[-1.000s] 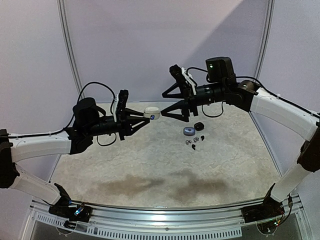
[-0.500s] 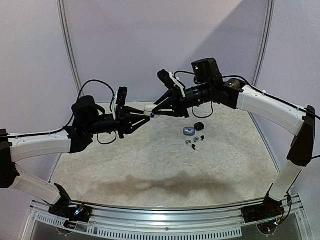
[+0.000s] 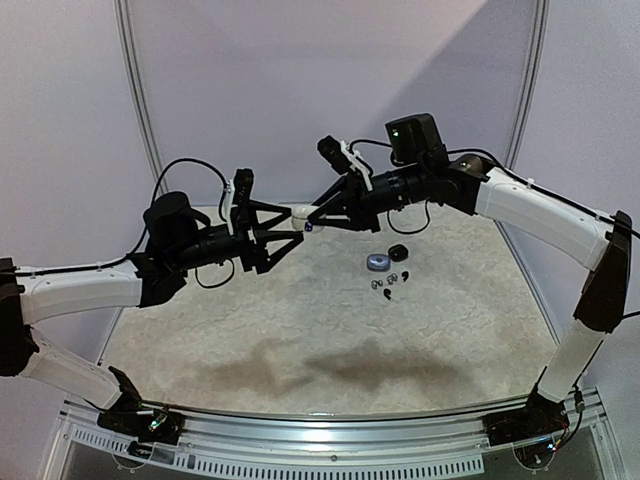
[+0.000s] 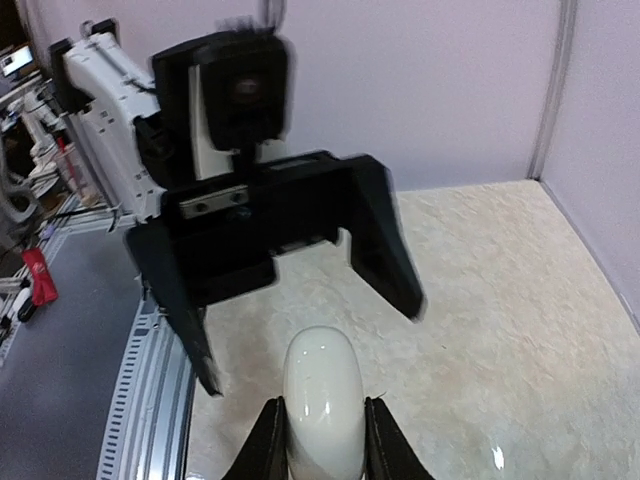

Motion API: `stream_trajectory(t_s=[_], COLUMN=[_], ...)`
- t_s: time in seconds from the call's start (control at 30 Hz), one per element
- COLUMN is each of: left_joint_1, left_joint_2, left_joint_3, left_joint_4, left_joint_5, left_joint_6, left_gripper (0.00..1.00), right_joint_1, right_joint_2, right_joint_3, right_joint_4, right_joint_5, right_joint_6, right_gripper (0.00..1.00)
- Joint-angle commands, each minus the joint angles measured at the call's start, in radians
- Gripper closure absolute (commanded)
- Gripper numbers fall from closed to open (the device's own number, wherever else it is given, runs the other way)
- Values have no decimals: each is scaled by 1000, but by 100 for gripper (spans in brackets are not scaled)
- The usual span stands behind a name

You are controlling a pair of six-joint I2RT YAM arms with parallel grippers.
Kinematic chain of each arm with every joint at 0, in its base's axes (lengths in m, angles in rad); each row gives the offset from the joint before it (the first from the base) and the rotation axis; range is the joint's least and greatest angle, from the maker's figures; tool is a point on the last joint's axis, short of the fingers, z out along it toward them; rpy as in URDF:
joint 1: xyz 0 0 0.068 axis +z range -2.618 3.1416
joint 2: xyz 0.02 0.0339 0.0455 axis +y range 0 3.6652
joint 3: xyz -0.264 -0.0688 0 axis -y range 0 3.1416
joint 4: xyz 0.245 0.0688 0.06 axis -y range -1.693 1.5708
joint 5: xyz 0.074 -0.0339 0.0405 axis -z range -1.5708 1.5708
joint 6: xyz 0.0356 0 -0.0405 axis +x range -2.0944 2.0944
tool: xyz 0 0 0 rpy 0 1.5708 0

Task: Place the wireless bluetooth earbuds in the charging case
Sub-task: Pass from the left arm to the right, then place the charging case with the earbuds at the center of the board.

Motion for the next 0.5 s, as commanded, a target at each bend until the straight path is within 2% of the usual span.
stream_trajectory(t_s=[0.0, 0.07, 0.17, 0.3, 0.47], left_joint_1=[-16, -20, -24, -28, -28], left_joint_2=[-24, -33, -48, -66, -73], left_joint_3=[-14, -22, -37, -53, -59], left_joint_4=[-29, -42, -51, -64, -70], left_joint_5=[-210, -253, -265, -269, -278], left_joint_6=[68, 87, 97, 96, 102], left_gripper=[1, 1, 1, 1, 1], right_joint_1=[-200, -334, -513, -654, -754], right_joint_2=[38, 75, 126, 186, 266], right_joint_3=[29, -6, -133, -226, -248], right_joint_4=[17, -4, 39, -1, -24], right_joint_5=[196, 227, 149, 245, 259], right_joint_6=[319, 539, 787, 809, 775], right_gripper=[100, 100, 100, 100, 100])
